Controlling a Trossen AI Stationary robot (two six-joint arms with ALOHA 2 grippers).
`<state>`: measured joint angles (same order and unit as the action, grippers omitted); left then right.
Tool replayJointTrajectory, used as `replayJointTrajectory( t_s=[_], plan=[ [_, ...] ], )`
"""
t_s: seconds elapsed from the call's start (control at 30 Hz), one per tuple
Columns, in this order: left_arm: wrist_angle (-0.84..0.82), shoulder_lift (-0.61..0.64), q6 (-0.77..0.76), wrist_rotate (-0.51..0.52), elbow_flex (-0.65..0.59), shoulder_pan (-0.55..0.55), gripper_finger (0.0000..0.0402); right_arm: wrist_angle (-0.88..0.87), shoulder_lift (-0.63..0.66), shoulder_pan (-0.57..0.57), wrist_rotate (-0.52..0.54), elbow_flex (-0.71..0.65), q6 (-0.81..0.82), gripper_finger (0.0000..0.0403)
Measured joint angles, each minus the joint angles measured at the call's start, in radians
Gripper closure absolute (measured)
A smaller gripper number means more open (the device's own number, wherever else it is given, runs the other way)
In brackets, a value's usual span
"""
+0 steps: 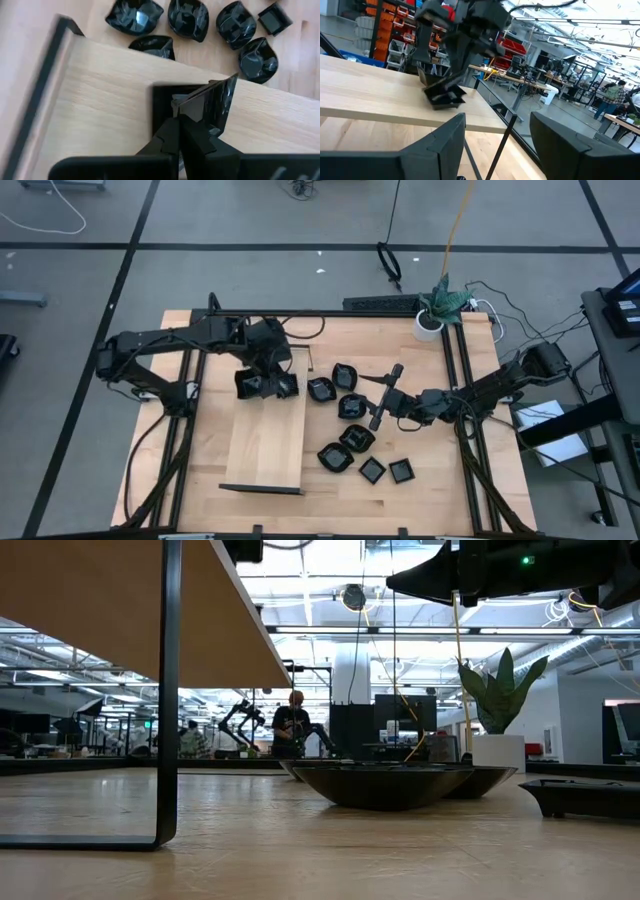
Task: Pick & Place Mini shaped plates
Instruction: Stack the square plate on top of the square plate on the shelf
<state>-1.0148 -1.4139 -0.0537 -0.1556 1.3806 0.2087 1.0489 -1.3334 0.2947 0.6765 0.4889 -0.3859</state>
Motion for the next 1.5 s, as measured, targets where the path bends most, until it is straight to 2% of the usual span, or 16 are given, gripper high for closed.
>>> replayJointTrajectory(
  t_s=[0.27, 0.4, 0.57, 0.83, 1.5],
  plan=[
    [-0.152, -0.036, 0.106, 0.009, 0.239, 0.012, 0.0397, 0.0, 0.0, 0.0, 0.0, 0.0, 0.0, 0.0195],
    [-0.254, -0.08, 0.133, 0.016, 0.314, 0.026, 0.0398, -0.003, 0.0, 0.0, 0.0, 0.0, 0.0, 0.0195],
    [-0.344, -0.162, 0.208, 0.018, 0.316, 0.036, 0.0398, -0.004, 0.0, 0.0, 0.0, 0.0, 0.0, 0.0195],
    [-0.35, -0.278, 0.269, 0.02, 0.316, 0.044, 0.0398, -0.006, 0.0, 0.0, 0.0, 0.0, 0.0, 0.0195],
    [-0.351, -0.293, 0.096, 0.024, 0.316, 0.058, 0.0375, -0.007, 0.0, 0.0, 0.0, 0.0, 0.0, 0.0195]
  ],
)
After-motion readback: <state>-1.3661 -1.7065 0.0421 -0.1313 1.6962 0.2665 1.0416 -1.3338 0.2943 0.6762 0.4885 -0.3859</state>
